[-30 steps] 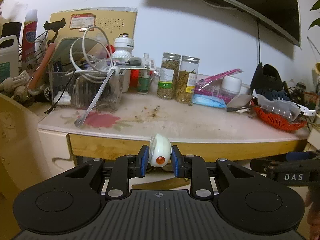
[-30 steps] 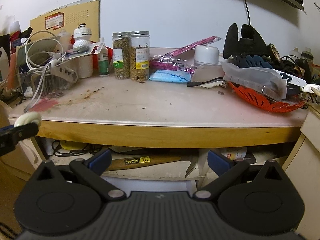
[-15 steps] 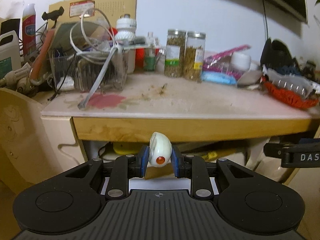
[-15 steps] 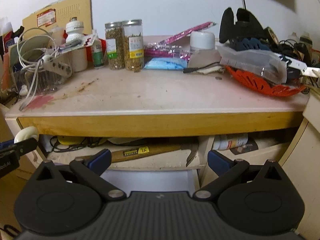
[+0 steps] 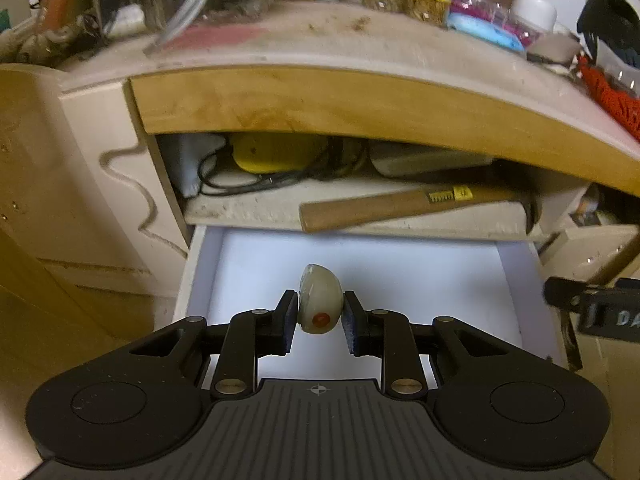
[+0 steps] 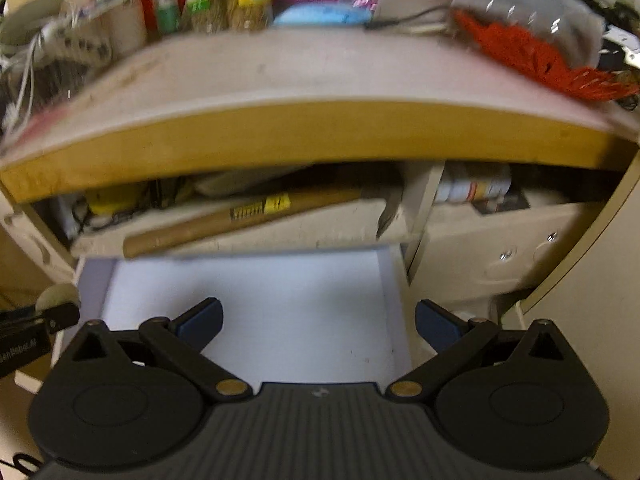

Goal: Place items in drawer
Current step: 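Lower the white object with the left gripper into the open drawer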

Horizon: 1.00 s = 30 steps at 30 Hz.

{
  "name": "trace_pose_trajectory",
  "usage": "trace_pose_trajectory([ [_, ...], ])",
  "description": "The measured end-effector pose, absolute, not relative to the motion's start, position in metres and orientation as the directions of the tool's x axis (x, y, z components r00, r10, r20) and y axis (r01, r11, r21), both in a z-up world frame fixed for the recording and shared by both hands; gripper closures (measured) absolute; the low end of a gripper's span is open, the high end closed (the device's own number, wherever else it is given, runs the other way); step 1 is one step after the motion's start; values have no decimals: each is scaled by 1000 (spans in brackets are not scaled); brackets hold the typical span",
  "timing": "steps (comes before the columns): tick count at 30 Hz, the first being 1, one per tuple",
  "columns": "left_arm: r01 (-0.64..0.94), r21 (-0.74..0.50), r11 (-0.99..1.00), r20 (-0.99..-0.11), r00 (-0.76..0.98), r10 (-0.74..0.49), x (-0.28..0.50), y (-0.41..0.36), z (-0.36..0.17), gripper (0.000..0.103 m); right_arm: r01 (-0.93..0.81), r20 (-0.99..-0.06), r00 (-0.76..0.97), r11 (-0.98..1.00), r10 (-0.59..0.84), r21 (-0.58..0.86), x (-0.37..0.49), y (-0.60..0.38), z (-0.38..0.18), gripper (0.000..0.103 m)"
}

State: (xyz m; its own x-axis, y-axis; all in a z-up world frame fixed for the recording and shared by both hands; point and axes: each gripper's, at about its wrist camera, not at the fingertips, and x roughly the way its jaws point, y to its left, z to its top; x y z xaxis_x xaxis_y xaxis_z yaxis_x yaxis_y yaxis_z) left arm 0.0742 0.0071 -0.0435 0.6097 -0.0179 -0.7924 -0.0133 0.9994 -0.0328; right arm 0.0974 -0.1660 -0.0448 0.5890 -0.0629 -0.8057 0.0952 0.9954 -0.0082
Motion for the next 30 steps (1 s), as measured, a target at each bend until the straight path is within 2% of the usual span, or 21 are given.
trace_pose_trajectory([
  [13,-2,-18,1000,-878,479,-15,79,9,-72,80,36,-931,365,999,-21,-8,109,-155,-85,1],
  [30,-11,-27,1000,-910,414,-20,95,6,-95,80,24,-947,320,1000,-20,-12,122,-152,-105,1],
])
